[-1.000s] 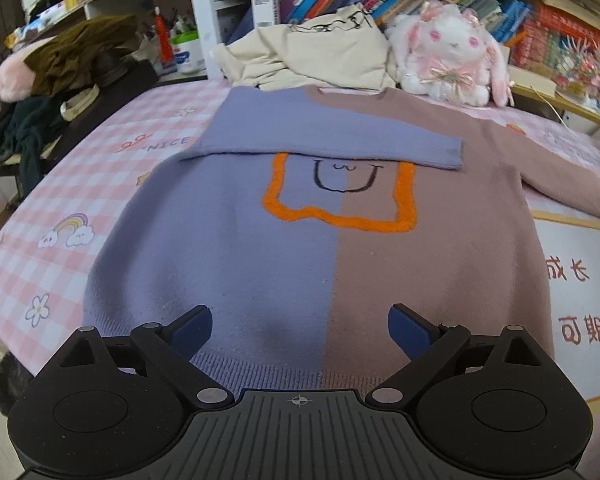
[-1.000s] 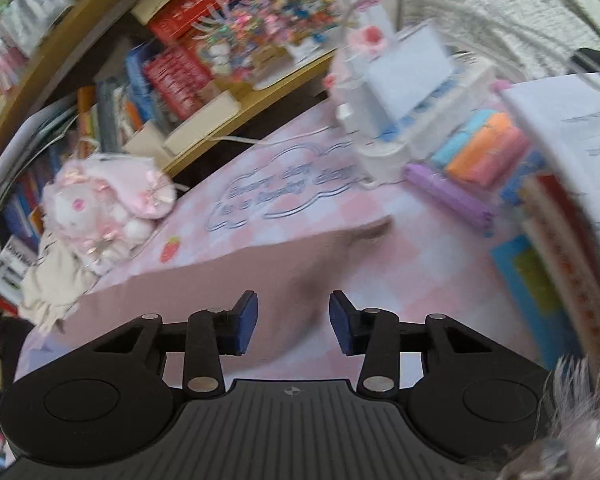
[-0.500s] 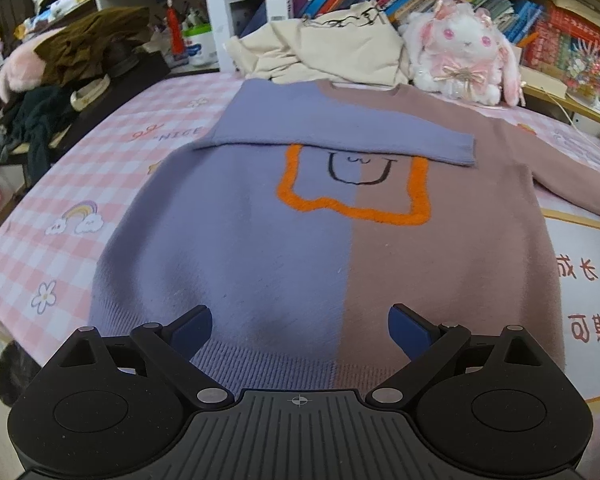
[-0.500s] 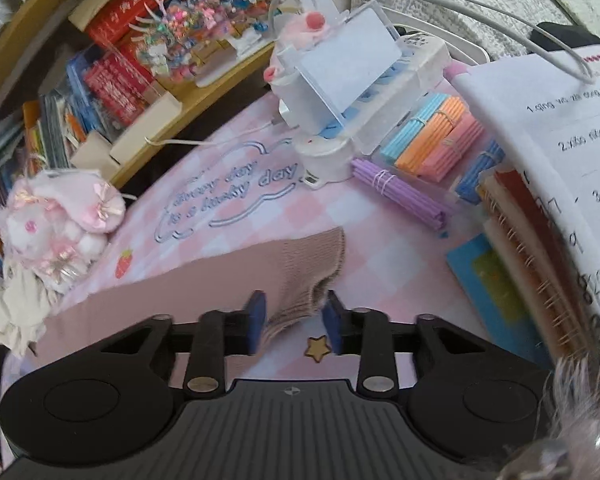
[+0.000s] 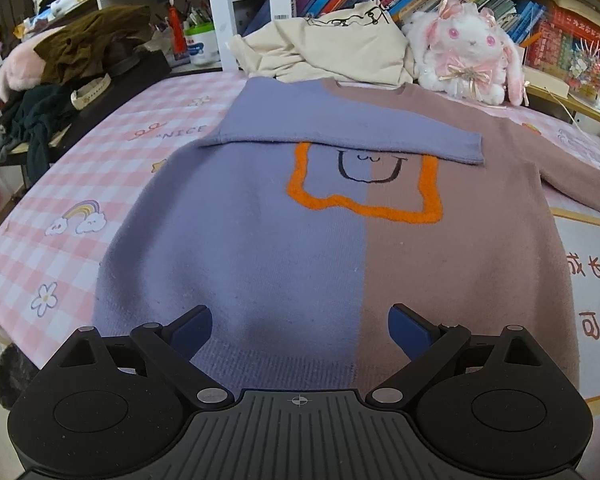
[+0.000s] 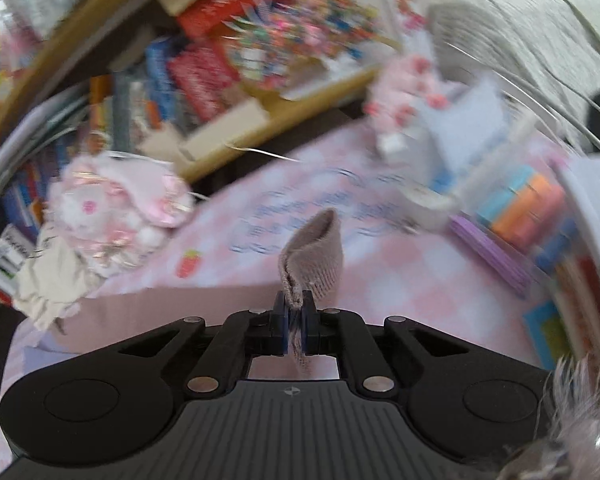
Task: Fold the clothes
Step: 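Carry the pink sleeve across the sweater body with the right gripper and release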
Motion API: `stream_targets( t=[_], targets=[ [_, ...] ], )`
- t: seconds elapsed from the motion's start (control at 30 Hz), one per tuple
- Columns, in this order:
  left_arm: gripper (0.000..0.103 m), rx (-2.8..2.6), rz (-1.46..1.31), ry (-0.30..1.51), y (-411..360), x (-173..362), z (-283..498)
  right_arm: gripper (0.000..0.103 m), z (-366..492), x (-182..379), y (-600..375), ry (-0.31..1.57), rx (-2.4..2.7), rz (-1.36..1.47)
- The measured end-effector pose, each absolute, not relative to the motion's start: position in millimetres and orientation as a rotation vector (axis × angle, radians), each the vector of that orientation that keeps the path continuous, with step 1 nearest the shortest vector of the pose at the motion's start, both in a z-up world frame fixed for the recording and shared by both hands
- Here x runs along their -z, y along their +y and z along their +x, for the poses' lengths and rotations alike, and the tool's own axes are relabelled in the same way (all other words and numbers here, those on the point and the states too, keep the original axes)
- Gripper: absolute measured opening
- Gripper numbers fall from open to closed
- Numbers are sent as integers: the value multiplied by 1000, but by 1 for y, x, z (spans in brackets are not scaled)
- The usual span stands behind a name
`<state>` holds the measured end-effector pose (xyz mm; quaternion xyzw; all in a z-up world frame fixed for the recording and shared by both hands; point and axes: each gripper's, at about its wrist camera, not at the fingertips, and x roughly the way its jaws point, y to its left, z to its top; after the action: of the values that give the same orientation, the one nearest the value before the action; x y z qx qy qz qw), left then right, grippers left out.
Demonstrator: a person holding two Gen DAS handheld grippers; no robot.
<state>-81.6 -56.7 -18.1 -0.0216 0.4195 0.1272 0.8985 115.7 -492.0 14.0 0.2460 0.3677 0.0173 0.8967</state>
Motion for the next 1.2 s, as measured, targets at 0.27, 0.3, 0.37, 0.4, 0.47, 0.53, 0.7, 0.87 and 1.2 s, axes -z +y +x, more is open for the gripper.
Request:
stream_targets(
  t=[0.27,0.3,0.37,0.4,0.47,0.53,0.7,0.87,1.2],
  targets=[
    [97,-210,-42,819,-32,13,-84,6,134,-49,-412,709,-179,431],
    [97,-192,-28,808,-28,12,-84,6,135,-52,-400,701,-194,420],
    [97,-156,2,790,-21,8,-83,6,137,-59,-374,686,-220,401],
    [97,-139,17,784,-17,7,-82,6,137,-63,-361,680,-231,397],
    [97,-107,34,769,-8,4,-81,6,139,-71,-335,670,-254,388],
    [98,-77,48,752,2,1,-80,6,141,-78,-307,663,-282,372],
    [100,-19,88,719,24,-2,-79,6,145,-96,-237,650,-351,330],
    [100,45,149,685,41,-4,-81,6,146,-99,-176,666,-406,287],
    [101,101,195,666,70,0,-82,6,147,-88,-99,716,-454,231]
  ],
)
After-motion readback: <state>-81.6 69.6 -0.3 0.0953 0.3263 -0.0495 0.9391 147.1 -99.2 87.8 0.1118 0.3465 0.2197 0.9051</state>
